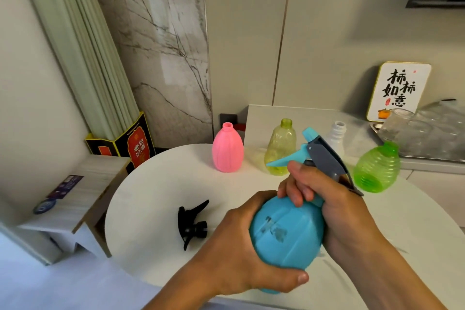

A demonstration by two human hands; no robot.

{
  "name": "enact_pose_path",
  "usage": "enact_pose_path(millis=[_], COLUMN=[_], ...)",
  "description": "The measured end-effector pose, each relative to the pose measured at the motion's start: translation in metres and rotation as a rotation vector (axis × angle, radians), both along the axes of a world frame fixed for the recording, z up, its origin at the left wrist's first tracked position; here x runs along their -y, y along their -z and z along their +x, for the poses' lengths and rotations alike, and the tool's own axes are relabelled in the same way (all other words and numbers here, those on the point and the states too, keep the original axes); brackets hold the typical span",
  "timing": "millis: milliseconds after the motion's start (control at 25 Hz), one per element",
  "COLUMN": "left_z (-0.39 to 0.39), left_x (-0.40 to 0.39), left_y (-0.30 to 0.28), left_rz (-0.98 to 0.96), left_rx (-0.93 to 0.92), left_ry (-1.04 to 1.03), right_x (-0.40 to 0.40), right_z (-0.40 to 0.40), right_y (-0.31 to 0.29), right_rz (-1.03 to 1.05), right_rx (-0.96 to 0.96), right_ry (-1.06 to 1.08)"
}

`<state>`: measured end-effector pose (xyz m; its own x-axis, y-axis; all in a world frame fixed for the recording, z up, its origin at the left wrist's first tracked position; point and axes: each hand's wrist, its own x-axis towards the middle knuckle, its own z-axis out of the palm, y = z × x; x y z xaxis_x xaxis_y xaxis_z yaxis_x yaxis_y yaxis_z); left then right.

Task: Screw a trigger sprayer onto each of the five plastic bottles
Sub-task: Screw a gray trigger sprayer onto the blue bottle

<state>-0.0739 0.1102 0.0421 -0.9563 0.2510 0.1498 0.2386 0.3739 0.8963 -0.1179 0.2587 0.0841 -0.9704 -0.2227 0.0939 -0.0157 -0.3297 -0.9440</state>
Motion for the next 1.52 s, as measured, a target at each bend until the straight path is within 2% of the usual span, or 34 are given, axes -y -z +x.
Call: enact_pose_path(millis=[160,240,280,360,440,600,680,840,960,1040,1160,1240,1520], left_z=[-0.012,-0.016,-0.017,-0.018,-0.022,-0.032,-0.04,-0.072,-0.09,-0.1,-0.12,-0.134,-0.16], left_x=[0.002,-0.002,-0.004,-0.004,0.001,0.025,0.042,0.101,0.148,0.166,0.18,0.185,0.191], left_y=[0.009,0.02,0.028,0.035,0.032,0.027,0.021,0.01,0.026,0.045,0.056,0.061,0.08], left_rz=[-0.177,-0.426,-0.554,-0.631,-0.588,-0.507,-0.451,-0.28,-0.214,-0.167,-0.094,-0.053,0.087], left_rx=[-0.131,-0.291,-0.37,-0.43,-0.435,-0.39,-0.335,-0.242,-0.159,-0.093,-0.093,-0.089,-0.015], left_ry=[-0.162,-0.267,-0.313,-0.413,-0.481,-0.547,-0.581,-0.751,-0.872,-0.902,-0.878,-0.857,-0.872], right_x=[0.029,0.046,0.052,0.063,0.07,0.078,0.075,0.059,0.049,0.045,0.039,0.038,0.036], right_z=[-0.002,-0.006,-0.007,-0.009,-0.006,-0.005,-0.008,-0.017,-0.022,-0.026,-0.031,-0.034,-0.037], right_y=[0.007,0.015,0.017,0.015,0.01,0.015,0.02,0.025,0.025,0.03,0.039,0.042,0.046], right_rz=[0.132,0.11,0.08,-0.018,-0.01,0.306,0.431,0.474,0.593,0.728,1.066,1.207,1.268], right_rx=[0.068,0.2,0.27,0.317,0.261,0.038,-0.028,-0.027,-0.068,-0.13,-0.313,-0.401,-0.432], right_ry=[0.334,0.516,0.561,0.55,0.464,0.208,0.159,0.047,-0.017,-0.039,-0.025,-0.055,-0.123])
